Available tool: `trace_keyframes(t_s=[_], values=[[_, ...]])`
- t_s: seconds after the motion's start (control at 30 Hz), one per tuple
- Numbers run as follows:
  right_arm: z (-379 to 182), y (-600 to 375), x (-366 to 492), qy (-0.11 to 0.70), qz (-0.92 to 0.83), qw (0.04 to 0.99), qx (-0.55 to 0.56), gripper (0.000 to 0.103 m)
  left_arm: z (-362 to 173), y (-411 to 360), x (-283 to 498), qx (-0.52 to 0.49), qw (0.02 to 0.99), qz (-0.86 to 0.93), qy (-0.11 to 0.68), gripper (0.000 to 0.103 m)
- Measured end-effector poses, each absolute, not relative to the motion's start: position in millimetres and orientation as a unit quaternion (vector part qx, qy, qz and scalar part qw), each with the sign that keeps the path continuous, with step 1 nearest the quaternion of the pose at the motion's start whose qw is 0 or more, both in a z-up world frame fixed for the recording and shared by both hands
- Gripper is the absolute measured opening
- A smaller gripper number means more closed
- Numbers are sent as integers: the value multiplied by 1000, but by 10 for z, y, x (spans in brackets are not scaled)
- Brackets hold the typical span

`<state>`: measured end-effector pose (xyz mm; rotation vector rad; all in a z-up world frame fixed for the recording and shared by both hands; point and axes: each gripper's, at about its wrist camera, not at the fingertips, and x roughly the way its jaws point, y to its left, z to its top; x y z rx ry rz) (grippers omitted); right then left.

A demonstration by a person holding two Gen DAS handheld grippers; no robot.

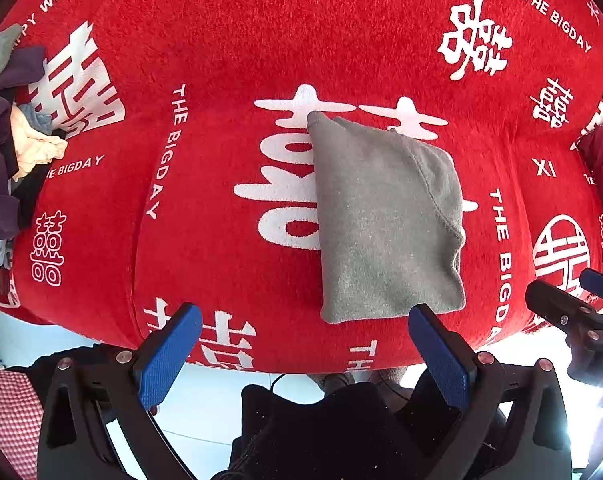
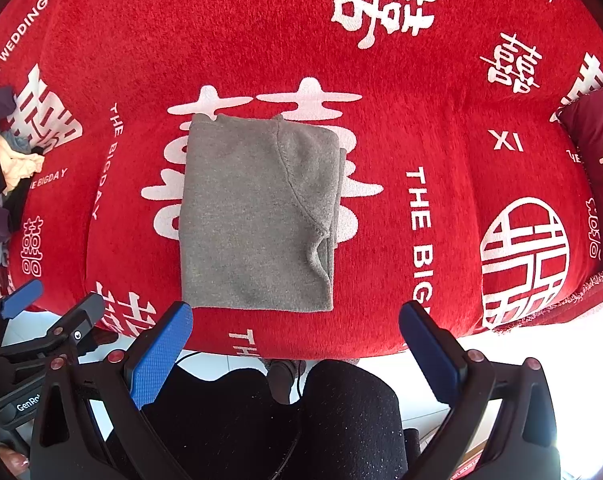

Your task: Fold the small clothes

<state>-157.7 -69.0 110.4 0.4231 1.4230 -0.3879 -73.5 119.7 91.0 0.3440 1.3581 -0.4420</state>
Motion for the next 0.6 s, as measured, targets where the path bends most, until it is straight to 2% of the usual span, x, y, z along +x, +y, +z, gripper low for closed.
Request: trace_keyframes(t_s=[0.6], values=[[953, -712, -1572, 645, -173, 719, 196, 103, 876, 1115, -680, 168, 754, -199, 603, 103]])
